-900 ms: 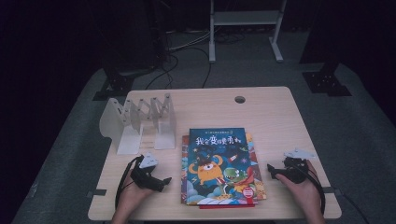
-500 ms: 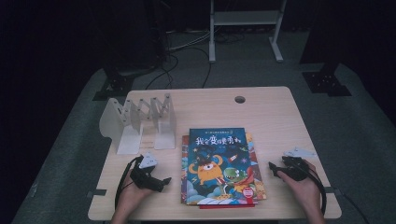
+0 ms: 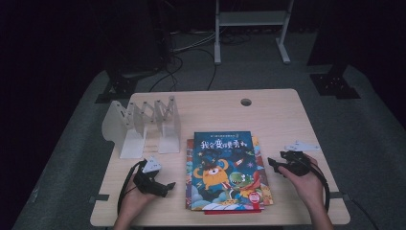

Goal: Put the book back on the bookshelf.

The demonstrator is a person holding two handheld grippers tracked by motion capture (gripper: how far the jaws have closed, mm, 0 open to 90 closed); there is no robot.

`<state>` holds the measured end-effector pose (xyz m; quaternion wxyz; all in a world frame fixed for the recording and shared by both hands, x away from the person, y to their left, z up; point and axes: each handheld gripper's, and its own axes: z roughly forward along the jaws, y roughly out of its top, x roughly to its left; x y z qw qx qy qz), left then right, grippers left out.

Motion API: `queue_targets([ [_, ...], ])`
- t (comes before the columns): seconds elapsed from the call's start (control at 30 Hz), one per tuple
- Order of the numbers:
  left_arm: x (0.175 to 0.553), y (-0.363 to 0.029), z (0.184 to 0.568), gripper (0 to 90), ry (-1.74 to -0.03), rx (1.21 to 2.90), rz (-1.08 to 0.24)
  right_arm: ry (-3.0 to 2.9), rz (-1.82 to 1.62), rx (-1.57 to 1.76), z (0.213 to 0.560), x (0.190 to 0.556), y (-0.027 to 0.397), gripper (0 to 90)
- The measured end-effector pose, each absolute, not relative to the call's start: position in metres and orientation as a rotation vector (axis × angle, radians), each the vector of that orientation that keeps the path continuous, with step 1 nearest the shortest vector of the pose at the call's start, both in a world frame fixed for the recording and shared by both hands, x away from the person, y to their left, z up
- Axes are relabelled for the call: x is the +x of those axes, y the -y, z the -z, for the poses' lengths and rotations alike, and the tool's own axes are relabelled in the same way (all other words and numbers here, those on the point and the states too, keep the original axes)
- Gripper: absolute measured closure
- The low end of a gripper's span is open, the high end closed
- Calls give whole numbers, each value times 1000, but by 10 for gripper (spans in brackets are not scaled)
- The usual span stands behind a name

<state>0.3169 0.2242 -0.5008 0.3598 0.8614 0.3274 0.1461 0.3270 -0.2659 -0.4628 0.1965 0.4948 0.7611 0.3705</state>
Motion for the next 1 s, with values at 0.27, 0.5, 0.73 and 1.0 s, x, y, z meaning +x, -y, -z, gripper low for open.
queue_targets([
  [0.27, 317, -224, 501, 0, -844, 2221, -377, -2163, -1064, 1344, 456, 348, 246, 380],
  [0.5, 317, -224, 501, 0, -844, 2221, -377, -2213, -1068, 1325, 458, 367, 227, 383],
  [0.73, 317, -224, 501, 0, -844, 2221, -377, -2233, -1062, 1313, 453, 391, 215, 381],
  [1.0, 317, -224, 501, 0, -844, 2221, -376, -2247, -1063, 1329, 456, 409, 206, 382],
])
